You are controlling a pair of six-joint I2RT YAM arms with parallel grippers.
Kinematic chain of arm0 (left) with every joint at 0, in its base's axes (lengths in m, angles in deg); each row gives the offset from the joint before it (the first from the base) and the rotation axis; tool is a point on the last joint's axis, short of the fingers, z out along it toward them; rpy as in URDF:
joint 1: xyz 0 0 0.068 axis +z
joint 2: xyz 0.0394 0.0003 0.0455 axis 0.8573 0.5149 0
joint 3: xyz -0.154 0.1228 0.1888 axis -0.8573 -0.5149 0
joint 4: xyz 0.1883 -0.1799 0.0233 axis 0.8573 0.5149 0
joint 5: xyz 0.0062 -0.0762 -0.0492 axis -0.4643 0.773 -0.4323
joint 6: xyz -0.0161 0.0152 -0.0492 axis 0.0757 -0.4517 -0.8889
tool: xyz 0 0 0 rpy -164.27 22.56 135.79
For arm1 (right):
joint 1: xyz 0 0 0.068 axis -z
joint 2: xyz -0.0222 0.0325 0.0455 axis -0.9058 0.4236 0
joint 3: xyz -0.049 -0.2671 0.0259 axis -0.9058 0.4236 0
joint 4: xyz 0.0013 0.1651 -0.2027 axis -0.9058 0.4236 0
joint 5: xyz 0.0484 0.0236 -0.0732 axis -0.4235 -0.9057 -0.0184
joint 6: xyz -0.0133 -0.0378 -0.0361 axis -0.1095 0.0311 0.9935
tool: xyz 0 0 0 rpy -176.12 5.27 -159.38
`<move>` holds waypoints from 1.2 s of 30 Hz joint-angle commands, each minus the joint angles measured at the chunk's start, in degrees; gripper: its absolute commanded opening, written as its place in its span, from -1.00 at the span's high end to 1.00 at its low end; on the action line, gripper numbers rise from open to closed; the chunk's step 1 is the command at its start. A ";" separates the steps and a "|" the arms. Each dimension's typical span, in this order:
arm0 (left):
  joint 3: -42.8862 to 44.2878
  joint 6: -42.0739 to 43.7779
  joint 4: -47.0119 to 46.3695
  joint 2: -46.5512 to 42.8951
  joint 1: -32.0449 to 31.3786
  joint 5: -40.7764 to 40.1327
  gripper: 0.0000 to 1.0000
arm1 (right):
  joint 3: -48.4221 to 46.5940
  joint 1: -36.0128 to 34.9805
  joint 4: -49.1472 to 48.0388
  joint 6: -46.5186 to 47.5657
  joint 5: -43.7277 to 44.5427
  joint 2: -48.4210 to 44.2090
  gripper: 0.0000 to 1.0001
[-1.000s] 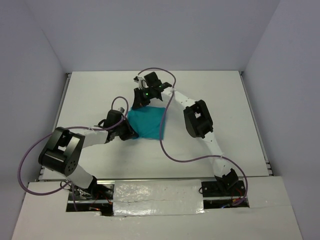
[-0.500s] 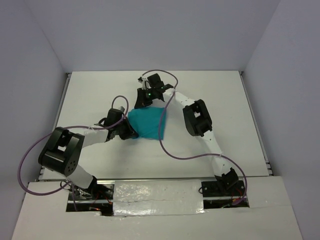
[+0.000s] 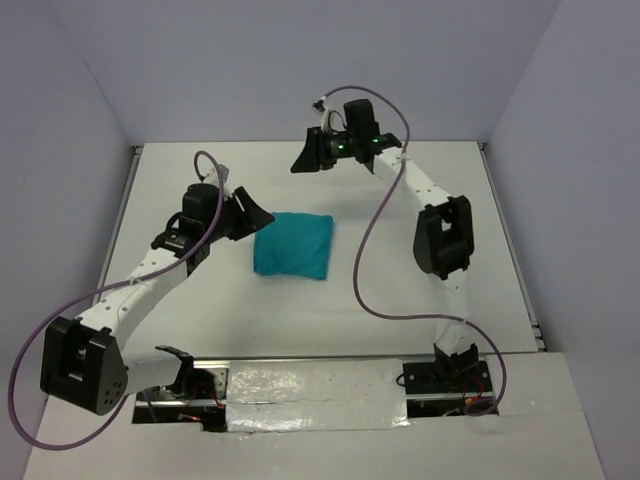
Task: Fold and stack the t-shirts
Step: Smooth out wrinkles on the folded tshirt
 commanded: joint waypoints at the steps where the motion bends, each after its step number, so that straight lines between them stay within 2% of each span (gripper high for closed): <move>1: -0.10 2.55 3.35 -0.08 1.65 1.84 -0.22 | 4.03 0.19 6.84 12.98 -7.26 -7.74 0.03; 4: -1.58 3.52 0.55 -0.16 1.74 6.48 -0.32 | 9.64 0.28 18.16 28.68 -6.23 -15.01 -0.08; 5: -1.85 3.61 -0.16 -0.43 1.74 7.20 -0.32 | 11.76 0.19 18.90 30.31 -5.09 -15.04 -0.10; 7: -1.94 3.87 -1.21 -1.39 1.74 8.17 -0.44 | 18.59 0.54 18.73 33.38 -3.33 -21.79 -0.15; 9: -1.94 4.40 -2.53 -3.24 1.74 9.31 -0.54 | 23.10 1.95 17.59 33.40 -1.05 -28.54 -0.21; 14: -1.85 5.19 -2.89 -7.98 1.74 10.28 -0.65 | 32.60 5.81 20.04 35.07 2.65 -37.44 -0.36; 15: -2.20 5.45 -3.06 -8.86 1.74 10.46 -0.82 | 35.92 6.25 20.05 35.59 4.40 -40.50 -0.41; 19: -2.38 6.33 -1.40 -12.90 1.74 10.11 -0.84 | 42.53 8.10 19.34 36.65 9.59 -48.08 -0.51; 20: -2.38 6.42 -0.96 -13.43 1.74 10.11 -0.85 | 43.50 8.36 19.00 36.22 10.73 -51.05 -0.55; 21: -2.64 6.42 -0.61 -14.13 1.74 9.85 -0.85 | 44.64 8.72 18.73 35.78 11.79 -52.47 -0.69; 26: -3.26 6.24 -0.95 -17.57 1.74 10.90 -0.93 | 46.31 9.51 17.41 32.53 19.96 -60.81 -0.99; 30: -3.09 6.24 -0.87 -19.67 1.74 11.51 -0.98 | 50.01 9.77 14.43 29.81 23.92 -66.01 -0.99; 36: -3.61 6.16 -0.61 -22.04 1.74 10.72 -0.99 | 54.40 10.48 14.95 29.09 25.42 -70.41 -0.99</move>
